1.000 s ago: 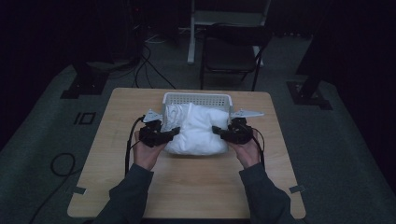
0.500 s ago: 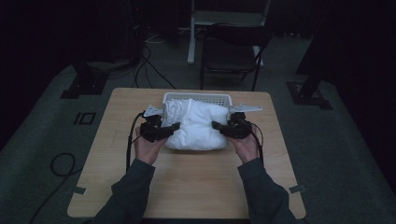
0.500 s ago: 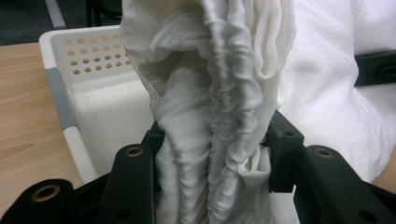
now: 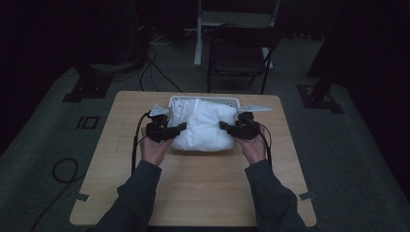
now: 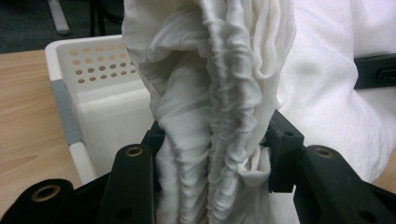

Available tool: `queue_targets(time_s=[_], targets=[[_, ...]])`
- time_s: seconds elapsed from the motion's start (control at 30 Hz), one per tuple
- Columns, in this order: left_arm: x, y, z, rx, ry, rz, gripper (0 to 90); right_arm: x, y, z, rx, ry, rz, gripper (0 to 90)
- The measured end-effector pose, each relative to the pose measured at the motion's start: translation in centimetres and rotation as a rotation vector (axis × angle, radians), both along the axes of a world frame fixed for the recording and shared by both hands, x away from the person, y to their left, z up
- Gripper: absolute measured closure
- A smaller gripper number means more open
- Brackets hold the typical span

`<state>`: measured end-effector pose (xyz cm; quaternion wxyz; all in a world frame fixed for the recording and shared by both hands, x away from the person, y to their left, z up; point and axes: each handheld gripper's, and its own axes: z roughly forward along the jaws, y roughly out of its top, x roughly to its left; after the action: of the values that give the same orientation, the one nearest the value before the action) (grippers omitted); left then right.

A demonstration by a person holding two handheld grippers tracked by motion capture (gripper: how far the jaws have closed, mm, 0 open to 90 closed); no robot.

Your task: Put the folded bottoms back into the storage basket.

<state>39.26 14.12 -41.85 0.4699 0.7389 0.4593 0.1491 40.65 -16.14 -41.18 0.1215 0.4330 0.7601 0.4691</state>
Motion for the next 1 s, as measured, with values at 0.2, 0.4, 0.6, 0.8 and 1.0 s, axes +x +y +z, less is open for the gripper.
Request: queue_targets(time_s=[0.2,0.4,0.6,0.8,1.0], targets=[[0.4,-0.1,0.2,0.002,-0.008,0.004,55.3,0.4,-0.1,0.0,0.009,0.002,-0.007,65.8],[0.8,-0.2,0.4,-0.005,-0.014,0.005,55.2,0.8,-0.1,0.3,0.01,0.0,-0.016,65.9],[1.2,-0.1,0.6,-0.004,-0.02,0.008,55.3,1.3,-0.1,0.5,0.013,0.0,-0.021,65.8],[1.6,-0.2,0.7,-0.005,-0.023,0.01,55.3,1.6,0.0,0.6,0.014,-0.001,-0.026,65.8],[2.1,-0.3,0.9,-0.004,-0.024,0.011,55.3,2.1,-0.1,0.7,0.013,0.001,-0.033,65.9]])
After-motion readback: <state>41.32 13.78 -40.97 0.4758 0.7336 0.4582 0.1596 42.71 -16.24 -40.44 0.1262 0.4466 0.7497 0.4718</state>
